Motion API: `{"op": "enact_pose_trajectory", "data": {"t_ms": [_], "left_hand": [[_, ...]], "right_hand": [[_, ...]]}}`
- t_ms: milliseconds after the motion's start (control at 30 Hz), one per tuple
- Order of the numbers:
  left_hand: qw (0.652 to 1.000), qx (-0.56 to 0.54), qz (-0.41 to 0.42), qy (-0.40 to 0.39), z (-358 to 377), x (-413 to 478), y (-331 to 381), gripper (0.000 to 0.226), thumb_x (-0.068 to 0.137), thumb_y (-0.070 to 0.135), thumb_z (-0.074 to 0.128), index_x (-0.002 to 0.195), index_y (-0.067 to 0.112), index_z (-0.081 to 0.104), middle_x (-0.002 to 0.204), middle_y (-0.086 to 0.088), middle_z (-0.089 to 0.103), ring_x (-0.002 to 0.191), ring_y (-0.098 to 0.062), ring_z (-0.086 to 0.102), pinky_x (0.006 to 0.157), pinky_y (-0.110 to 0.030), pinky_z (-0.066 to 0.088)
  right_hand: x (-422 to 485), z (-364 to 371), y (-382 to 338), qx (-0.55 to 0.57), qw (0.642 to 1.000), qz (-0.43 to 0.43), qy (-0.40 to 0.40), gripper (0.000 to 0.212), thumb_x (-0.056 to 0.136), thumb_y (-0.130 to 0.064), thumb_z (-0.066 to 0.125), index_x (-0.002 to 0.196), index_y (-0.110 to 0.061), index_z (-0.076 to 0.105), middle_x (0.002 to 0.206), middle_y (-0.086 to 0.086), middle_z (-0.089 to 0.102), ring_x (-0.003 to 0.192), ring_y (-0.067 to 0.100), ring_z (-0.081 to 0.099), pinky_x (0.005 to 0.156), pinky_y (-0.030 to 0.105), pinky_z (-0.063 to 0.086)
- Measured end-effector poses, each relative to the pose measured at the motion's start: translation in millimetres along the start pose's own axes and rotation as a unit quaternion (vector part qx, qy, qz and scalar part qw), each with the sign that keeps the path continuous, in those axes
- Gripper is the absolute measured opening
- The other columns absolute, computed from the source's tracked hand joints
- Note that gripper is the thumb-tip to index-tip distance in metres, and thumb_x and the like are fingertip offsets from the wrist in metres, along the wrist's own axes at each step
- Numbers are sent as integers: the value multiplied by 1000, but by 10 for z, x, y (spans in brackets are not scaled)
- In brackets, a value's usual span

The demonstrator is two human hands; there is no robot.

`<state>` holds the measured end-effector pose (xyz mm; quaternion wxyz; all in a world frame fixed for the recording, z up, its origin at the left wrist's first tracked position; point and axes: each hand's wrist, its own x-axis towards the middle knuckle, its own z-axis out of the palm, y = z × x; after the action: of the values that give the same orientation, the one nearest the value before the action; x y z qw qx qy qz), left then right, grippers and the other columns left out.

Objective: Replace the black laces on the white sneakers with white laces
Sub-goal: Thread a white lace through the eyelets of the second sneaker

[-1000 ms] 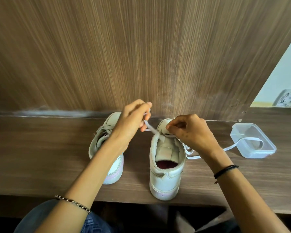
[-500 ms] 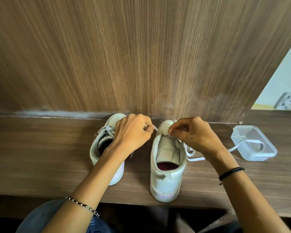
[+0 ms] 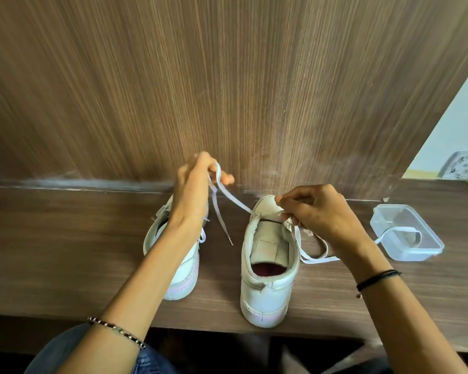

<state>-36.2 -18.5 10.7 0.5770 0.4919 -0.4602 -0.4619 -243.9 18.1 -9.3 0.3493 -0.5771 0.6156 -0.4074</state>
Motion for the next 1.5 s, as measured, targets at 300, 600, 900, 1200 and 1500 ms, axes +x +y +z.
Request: {"op": "enact_pose_trajectory", "data": {"t_ms": [300, 600, 900, 1200, 1500], "left_hand": [[842, 479, 118, -217, 72, -68, -306, 20, 99, 41, 57, 113, 30, 66, 108, 7, 72, 104, -17, 65, 88, -39, 52], [842, 509, 178, 11, 56, -14, -217, 41, 106, 46, 41, 87, 17, 62, 89, -5, 67, 94, -31, 61, 66, -36, 36], [930, 241, 53, -274, 168, -123, -195, 19, 90, 30, 56, 105, 29, 67, 94, 1, 72, 100, -24, 66, 100, -50, 50], [980, 114, 4, -165, 84, -46, -98, 31, 86, 40, 58, 61, 22, 59, 72, 7, 67, 93, -14, 64, 106, -40, 39], [961, 120, 15, -247, 271, -224, -150, 29, 93, 66, 57, 112, 49, 71, 107, 19, 74, 108, 1, 65, 101, -30, 45]], "right_hand": [[-4, 60, -4, 26, 998, -10, -49, 5, 86, -21, 83, 90, -19, 80, 77, -3, 76, 67, 7, 66, 63, 19, 50], [-10, -3, 48, -86, 996, -15, 2, 13, 85, -35, 83, 90, -23, 81, 79, -7, 78, 77, 1, 71, 72, 17, 56], [-35, 131, -203, 160, 986, -38, -41, 13, 97, -16, 70, 100, -5, 76, 72, 1, 69, 57, 6, 52, 55, 13, 42], [55, -236, -90, 294, 947, -33, 126, 10, 93, -23, 75, 91, -14, 74, 66, -5, 53, 52, 6, 36, 48, 16, 29], [-47, 113, -220, 167, 982, -71, -54, 14, 103, -8, 60, 111, -2, 70, 76, -4, 68, 57, -2, 57, 55, 9, 41]]}}
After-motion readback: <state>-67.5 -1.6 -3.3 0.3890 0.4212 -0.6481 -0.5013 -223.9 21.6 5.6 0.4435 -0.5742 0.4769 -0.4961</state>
